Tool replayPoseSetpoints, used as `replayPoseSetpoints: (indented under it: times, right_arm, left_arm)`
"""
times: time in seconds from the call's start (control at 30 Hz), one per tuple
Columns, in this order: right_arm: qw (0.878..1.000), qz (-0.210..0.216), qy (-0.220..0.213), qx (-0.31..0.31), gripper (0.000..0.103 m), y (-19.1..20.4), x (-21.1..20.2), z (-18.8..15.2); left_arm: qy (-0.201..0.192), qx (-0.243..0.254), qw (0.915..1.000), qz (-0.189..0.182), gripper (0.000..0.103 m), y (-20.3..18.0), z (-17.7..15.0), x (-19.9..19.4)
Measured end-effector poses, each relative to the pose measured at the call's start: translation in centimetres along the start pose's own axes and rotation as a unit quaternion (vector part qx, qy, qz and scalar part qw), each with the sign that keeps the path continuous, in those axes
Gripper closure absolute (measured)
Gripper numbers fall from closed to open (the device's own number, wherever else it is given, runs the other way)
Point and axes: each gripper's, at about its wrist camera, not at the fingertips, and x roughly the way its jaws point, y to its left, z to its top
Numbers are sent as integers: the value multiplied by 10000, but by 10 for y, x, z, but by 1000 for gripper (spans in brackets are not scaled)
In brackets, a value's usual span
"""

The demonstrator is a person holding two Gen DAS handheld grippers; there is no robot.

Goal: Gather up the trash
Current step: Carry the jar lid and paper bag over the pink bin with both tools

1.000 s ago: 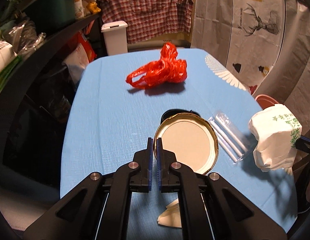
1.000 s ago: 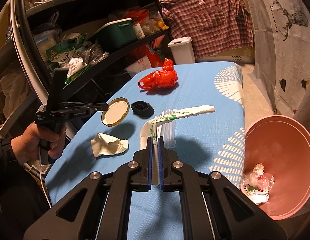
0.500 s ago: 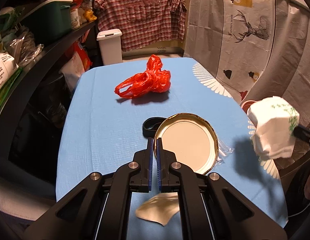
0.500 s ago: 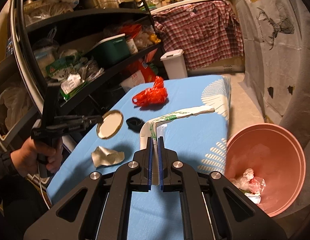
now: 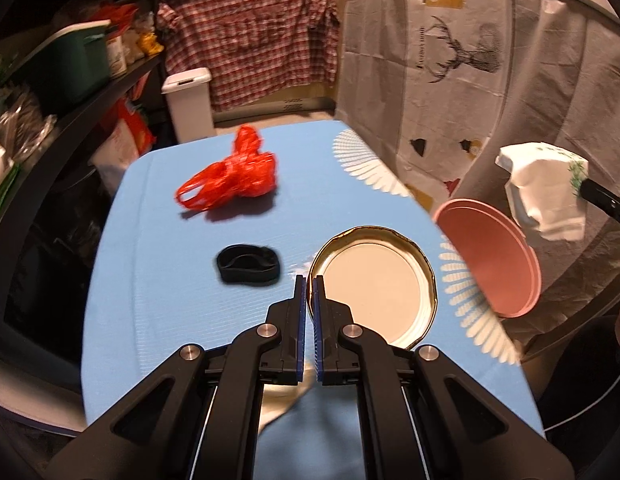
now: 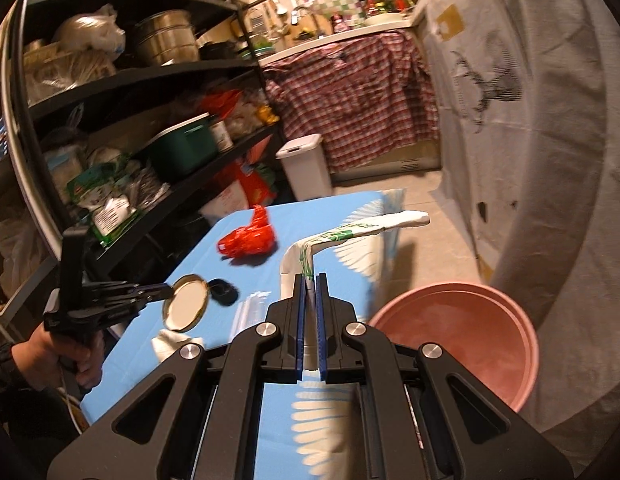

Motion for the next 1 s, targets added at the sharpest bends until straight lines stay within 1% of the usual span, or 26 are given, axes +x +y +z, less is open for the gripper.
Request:
replayPoseSetpoints:
  times: [0.13, 0.3, 0.57, 0.83, 1.0]
  right_arm:
    - [9996, -254, -32, 109, 97, -22, -7, 1]
    - [9981, -543, 20, 302, 97, -46, -6, -5]
    - [9948, -827, 134, 587, 97, -77, 0, -15]
    - [9935, -939, 159, 619, 97, -87, 4, -19]
    - [9925, -1049, 214, 584, 97, -90, 8, -20]
  left_arm:
    - [16, 76, 9999, -116, 100, -22, 5, 5]
    - [2, 146, 9995, -282, 100, -51, 14, 14]
    - [48, 288, 9980, -554, 100, -98, 31, 39]
    - [181, 445, 9959, -764, 100, -138, 43, 72]
    - [249, 527, 9945, -865, 100, -155, 47, 90]
